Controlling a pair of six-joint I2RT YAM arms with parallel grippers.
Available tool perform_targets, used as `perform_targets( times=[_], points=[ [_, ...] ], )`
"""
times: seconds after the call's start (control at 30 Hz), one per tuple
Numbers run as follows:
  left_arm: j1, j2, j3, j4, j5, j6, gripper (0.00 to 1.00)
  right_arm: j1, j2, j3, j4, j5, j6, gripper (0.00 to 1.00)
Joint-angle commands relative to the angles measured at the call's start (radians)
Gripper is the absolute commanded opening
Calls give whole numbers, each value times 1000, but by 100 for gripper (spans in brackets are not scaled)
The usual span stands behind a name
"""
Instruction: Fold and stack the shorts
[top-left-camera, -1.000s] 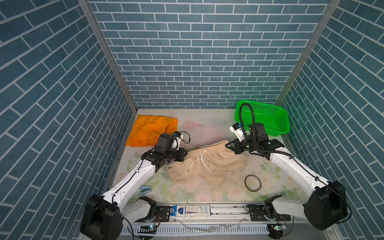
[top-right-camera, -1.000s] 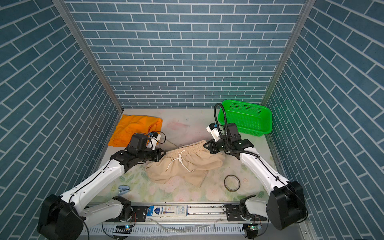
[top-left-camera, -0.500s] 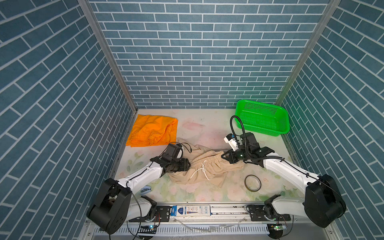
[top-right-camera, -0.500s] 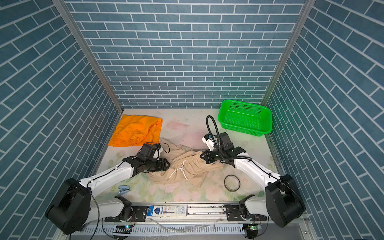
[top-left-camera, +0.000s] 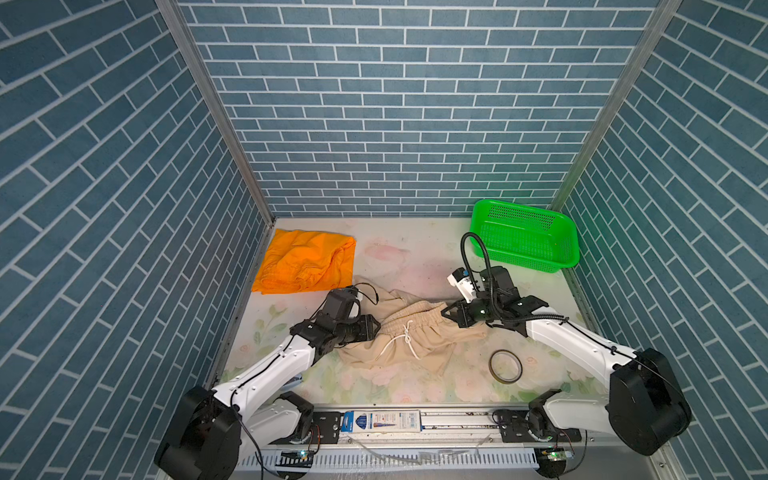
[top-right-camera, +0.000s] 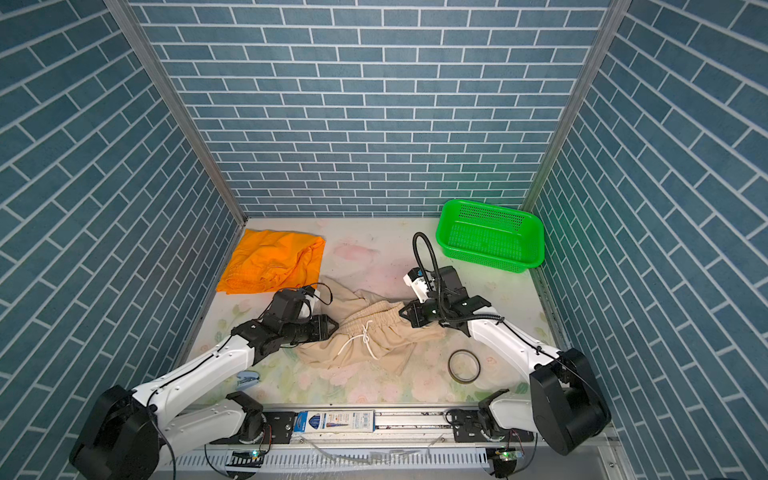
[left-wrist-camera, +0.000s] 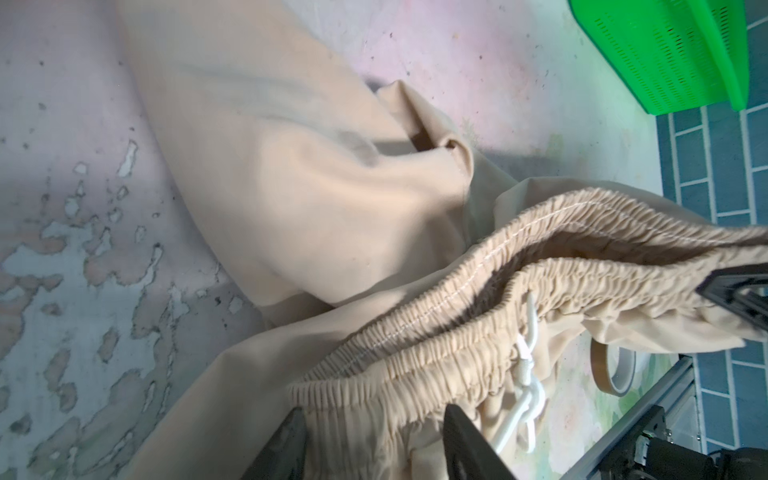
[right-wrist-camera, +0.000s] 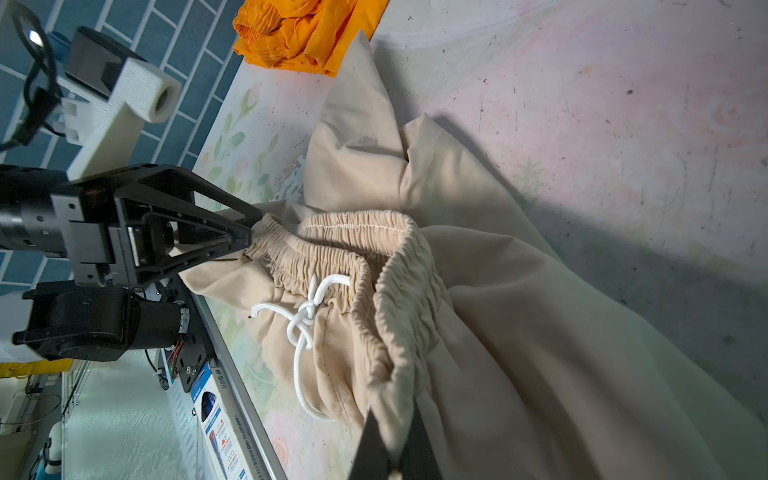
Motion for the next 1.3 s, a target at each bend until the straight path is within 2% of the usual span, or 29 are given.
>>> perform_targets(
  times=[0.0,0.13,0.23,0.33,0.4,0.53,0.57,0.7,0.93,1.1,1.27],
  points=[
    [-2,7,-2,-29,-54,14,55,4,-15,-5,6,-8,16,0],
    [0,37,15,-46,-117,70,55,4,-28,-6,-4,-2,15,0],
    [1,70,20,-33,-97,74,40,4,-27,-9,-8,1,14,0],
    [-6,82,11,20,-18,57,33,5,-26,-13,-3,4,18,0],
    [-21,75,5,33,-4,48,27,4,-22,-10,0,16,19,0],
    [-44,42,19,-1,0,55,2,3,0,15,-12,37,20,0],
    [-45,28,23,-8,4,54,0,4,5,23,-15,50,24,0],
    [-47,-38,87,-107,-26,90,0,5,-4,73,-43,80,20,0],
    [-47,-172,353,-339,-98,226,0,3,-125,230,-257,156,-65,0],
    [-47,-155,569,-453,-114,367,0,2,-209,398,-348,170,-96,0],
    [-47,-85,859,-591,-148,482,0,1,-216,618,-427,139,-119,0]
  ],
)
